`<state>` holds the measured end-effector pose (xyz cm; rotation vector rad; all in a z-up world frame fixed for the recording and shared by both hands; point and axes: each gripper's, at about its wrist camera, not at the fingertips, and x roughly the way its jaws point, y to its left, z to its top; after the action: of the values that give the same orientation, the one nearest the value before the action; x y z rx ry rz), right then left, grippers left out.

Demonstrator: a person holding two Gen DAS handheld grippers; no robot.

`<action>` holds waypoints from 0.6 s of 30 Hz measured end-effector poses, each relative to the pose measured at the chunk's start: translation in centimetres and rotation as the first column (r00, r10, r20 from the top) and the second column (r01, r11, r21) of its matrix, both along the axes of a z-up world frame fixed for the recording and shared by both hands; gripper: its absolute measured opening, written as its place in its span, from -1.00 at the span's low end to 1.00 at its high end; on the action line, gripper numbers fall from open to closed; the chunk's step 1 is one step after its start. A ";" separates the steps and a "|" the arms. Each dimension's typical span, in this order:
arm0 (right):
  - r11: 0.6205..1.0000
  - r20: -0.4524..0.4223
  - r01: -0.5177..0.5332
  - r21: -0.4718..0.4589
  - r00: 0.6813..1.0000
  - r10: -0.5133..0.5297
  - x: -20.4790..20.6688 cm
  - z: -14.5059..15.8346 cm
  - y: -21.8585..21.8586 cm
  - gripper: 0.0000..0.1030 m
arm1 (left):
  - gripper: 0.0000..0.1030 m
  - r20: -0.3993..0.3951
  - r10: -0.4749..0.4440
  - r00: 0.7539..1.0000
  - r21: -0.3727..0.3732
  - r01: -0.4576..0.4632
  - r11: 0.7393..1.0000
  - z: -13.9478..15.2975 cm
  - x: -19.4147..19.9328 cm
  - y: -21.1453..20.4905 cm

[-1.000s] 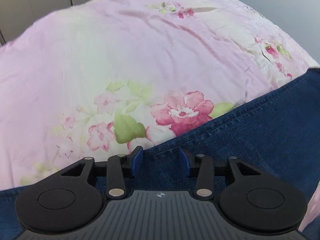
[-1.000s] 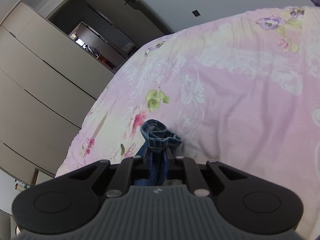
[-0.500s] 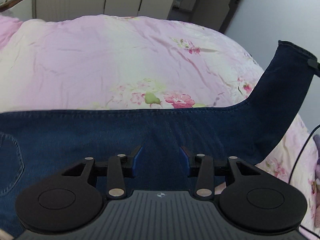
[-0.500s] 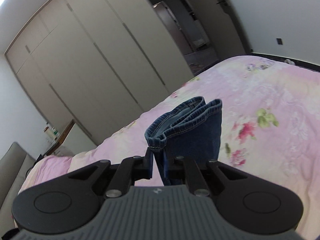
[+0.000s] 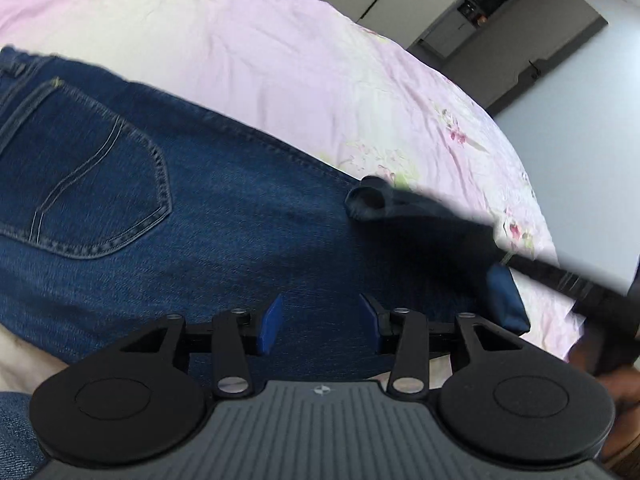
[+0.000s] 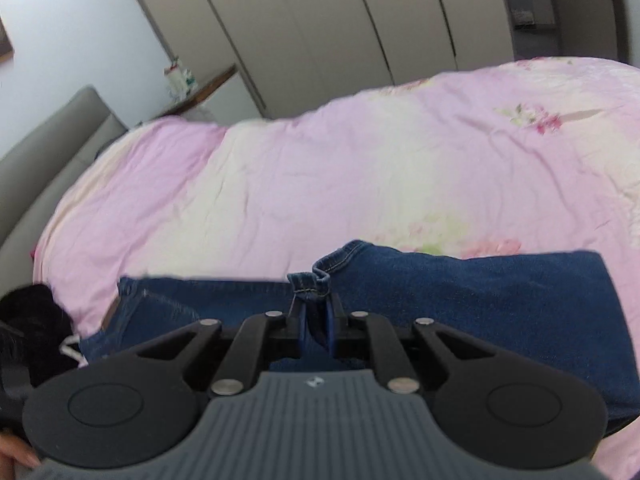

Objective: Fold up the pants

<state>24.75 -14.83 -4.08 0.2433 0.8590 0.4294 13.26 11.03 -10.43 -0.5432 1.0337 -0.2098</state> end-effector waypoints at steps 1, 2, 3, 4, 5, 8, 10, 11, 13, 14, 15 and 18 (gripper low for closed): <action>0.999 -0.027 -0.033 -0.037 0.999 0.032 -0.5 -1.3 1.4 -0.89 | -0.05 -0.006 0.006 1.000 -0.011 -0.006 1.000 -0.4 0.1 0.4; 0.994 -0.049 -0.069 -0.082 0.997 0.066 -1.2 -2.7 2.6 -0.89 | -0.05 -0.009 0.008 1.000 -0.018 -0.009 1.000 -0.7 0.2 0.6; 0.986 -0.061 -0.107 -0.131 0.993 0.099 -1.9 -3.9 3.5 -0.89 | -0.03 -0.013 0.009 1.000 -0.026 -0.009 1.000 -1.0 0.3 0.7; 0.972 -0.071 -0.150 -0.183 0.988 0.139 -2.5 -5.0 4.3 -0.89 | -0.03 -0.017 0.008 1.000 -0.034 -0.008 0.999 -1.4 0.3 0.9; 0.951 -0.085 -0.198 -0.239 0.980 0.182 -3.0 -6.2 4.9 -0.89 | -0.02 -0.021 0.005 1.000 -0.040 -0.005 0.999 -1.7 0.5 0.8; 0.880 -0.118 -0.294 -0.373 0.956 0.270 -5.0 -9.3 6.1 -0.88 | -0.02 -0.022 -0.020 1.000 -0.067 0.019 0.998 -2.5 0.8 0.7; 0.848 -0.104 -0.327 -0.418 0.944 0.313 -5.6 -10.5 6.0 -0.88 | -0.01 -0.016 -0.029 0.999 -0.095 0.028 0.995 -2.8 1.1 0.6; 0.837 -0.098 -0.338 -0.430 0.939 0.329 -5.8 -10.7 6.0 -0.83 | 0.00 -0.016 -0.031 0.999 -0.110 0.029 0.993 -2.9 1.2 0.7; 0.826 -0.095 -0.361 -0.432 0.929 0.357 -5.6 -10.6 6.0 -0.73 | 0.00 -0.010 -0.037 0.999 -0.136 0.035 0.990 -3.2 1.4 0.7; 0.823 -0.098 -0.374 -0.427 0.924 0.369 -5.7 -10.5 5.8 -0.61 | 0.01 -0.010 -0.038 0.999 -0.144 0.036 0.989 -3.4 1.3 0.7; 0.827 -0.110 -0.388 -0.406 0.919 0.378 -5.7 -10.2 5.6 -0.52 | 0.01 -0.008 -0.039 0.999 -0.149 0.037 0.988 -3.5 1.4 0.6; 0.868 -0.121 -0.392 -0.306 0.920 0.373 -5.8 -8.5 4.2 -0.54 | 0.02 0.001 -0.042 0.999 -0.167 0.042 0.985 -3.9 1.8 0.3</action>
<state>18.94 -10.65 -12.59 -0.2290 1.0250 0.6446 15.06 11.33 -14.32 -0.6735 1.0362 -0.3349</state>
